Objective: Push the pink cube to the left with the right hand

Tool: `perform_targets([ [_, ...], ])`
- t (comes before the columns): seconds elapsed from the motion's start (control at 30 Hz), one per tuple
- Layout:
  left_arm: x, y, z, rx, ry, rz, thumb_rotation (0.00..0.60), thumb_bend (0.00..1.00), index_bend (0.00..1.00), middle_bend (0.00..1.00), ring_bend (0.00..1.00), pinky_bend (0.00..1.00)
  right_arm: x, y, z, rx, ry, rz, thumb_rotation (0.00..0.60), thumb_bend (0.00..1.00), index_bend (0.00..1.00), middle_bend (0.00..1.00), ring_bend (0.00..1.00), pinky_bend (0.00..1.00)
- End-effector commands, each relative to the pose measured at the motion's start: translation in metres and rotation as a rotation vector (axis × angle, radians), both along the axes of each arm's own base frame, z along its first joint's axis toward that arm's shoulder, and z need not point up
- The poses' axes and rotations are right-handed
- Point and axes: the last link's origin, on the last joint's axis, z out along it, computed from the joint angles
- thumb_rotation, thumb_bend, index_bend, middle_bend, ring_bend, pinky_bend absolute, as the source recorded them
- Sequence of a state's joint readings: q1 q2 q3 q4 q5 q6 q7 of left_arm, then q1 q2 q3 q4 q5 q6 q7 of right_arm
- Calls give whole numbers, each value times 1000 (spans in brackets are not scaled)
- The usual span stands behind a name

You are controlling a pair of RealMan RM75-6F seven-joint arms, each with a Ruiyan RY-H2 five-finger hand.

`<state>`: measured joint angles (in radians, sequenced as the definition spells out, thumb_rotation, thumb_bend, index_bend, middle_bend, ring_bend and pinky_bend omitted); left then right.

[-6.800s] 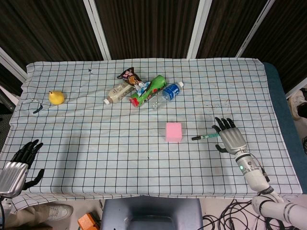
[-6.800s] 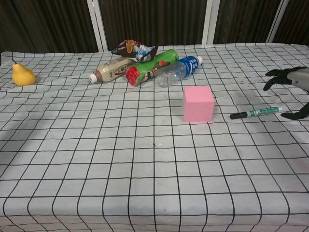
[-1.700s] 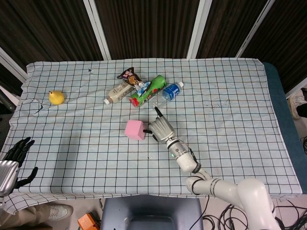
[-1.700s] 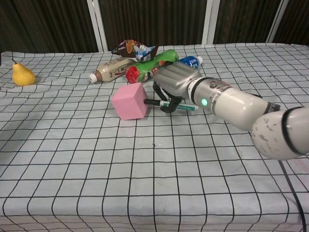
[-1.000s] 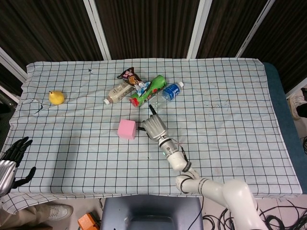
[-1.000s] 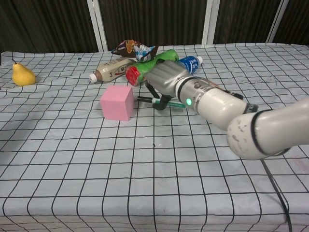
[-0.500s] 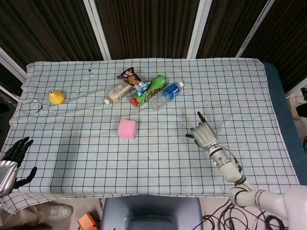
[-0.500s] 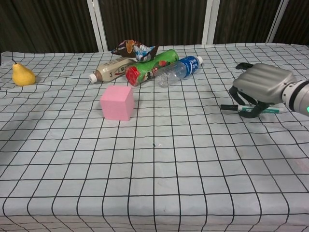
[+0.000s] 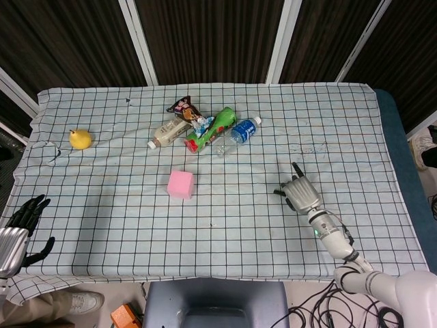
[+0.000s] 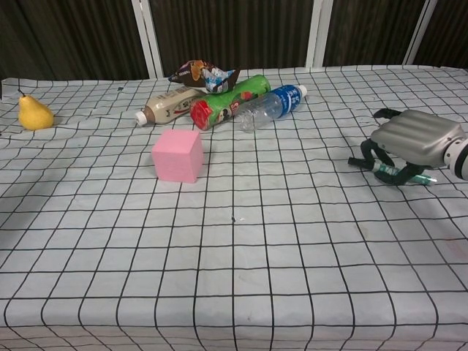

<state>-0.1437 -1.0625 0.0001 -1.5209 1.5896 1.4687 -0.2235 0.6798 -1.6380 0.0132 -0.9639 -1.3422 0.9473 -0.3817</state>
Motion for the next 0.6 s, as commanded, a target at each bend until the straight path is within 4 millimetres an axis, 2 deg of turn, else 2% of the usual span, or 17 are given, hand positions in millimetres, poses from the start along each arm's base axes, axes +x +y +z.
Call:
perform_targets([
  [0.03, 1, -1, -1, 1, 7, -6, 600, 401, 0, 0, 0, 170, -3, 3, 9, 21, -34, -67, 600, 552, 283, 533, 289, 31],
  [0.13, 3, -2, -4, -14, 16, -16, 600, 403, 0, 0, 0, 170, 1, 10, 22, 24, -76, -115, 600, 419, 94, 397, 141, 0],
  [0.2, 3, -2, -5, -16, 19, -18, 600, 402, 0, 0, 0, 170, 3, 20, 31, 29, -106, -145, 600, 378, 20, 299, 76, 0],
  [0.3, 3, -3, -4, -7, 19, -14, 600, 402, 0, 0, 0, 170, 8, 49, 55, 41, -162, -192, 600, 336, 0, 124, 2, 0],
  [0.4, 2, -3, -3, -1, 19, -9, 600, 402, 0, 0, 0, 170, 9, 87, 87, -13, -196, -201, 600, 329, 0, 24, 0, 0],
  [0.53, 3, -3, -4, 5, 25, -8, 600, 402, 0, 0, 0, 170, -11, 157, 127, -176, -260, -211, 600, 329, 0, 8, 0, 0],
  [0.6, 3, -3, -6, 3, 31, -10, 600, 402, 0, 0, 0, 170, -24, 185, 139, -271, -297, -214, 600, 329, 0, 8, 0, 0],
])
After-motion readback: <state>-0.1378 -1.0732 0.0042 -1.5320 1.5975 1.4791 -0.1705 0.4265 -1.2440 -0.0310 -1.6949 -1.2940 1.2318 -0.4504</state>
